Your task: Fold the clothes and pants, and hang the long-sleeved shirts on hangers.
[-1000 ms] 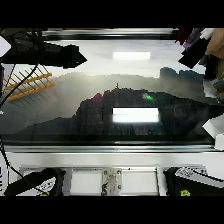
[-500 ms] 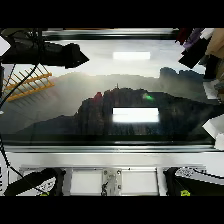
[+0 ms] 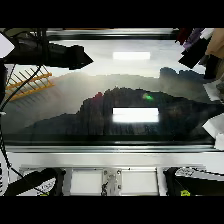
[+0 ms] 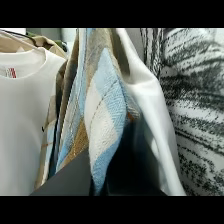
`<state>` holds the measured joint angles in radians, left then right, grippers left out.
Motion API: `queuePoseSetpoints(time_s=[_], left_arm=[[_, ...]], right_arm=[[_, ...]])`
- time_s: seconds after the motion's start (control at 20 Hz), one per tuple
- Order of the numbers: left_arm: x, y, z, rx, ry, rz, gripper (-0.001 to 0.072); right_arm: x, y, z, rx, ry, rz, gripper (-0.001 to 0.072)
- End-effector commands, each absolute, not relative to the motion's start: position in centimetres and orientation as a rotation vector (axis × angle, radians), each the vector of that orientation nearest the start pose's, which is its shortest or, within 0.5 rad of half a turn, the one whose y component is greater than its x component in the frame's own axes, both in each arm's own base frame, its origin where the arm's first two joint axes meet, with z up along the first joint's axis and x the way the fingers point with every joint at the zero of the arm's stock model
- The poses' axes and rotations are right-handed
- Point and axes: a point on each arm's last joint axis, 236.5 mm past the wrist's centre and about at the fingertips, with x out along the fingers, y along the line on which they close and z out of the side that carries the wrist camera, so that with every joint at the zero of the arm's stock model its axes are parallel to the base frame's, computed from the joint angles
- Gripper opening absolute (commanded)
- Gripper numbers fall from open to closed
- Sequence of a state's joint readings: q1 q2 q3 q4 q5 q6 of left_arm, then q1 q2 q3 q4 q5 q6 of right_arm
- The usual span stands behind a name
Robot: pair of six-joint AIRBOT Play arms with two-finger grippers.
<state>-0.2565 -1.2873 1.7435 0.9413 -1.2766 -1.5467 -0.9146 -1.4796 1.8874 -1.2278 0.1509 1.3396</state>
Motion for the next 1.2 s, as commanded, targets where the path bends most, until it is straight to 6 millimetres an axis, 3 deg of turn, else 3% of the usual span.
queuePoseSetpoints(time_s=[0.0,0.65,1.15], left_arm=[[37.8,-24.6,26.2,-0.285,0.844,-0.76,0.0012],[37.8,-24.6,26.2,-0.286,0.844,-0.761,0.0012],[37.8,-24.6,26.3,-0.287,0.844,-0.762,0.0012]], right_arm=[[36.4,-45.0,42.6,-0.013,-0.263,-0.84,0.0014],[35.1,-45.7,44.1,-0.044,-0.333,-0.873,0.0014],[29.4,-47.0,45.0,-0.045,-0.269,-0.951,0.0014]])
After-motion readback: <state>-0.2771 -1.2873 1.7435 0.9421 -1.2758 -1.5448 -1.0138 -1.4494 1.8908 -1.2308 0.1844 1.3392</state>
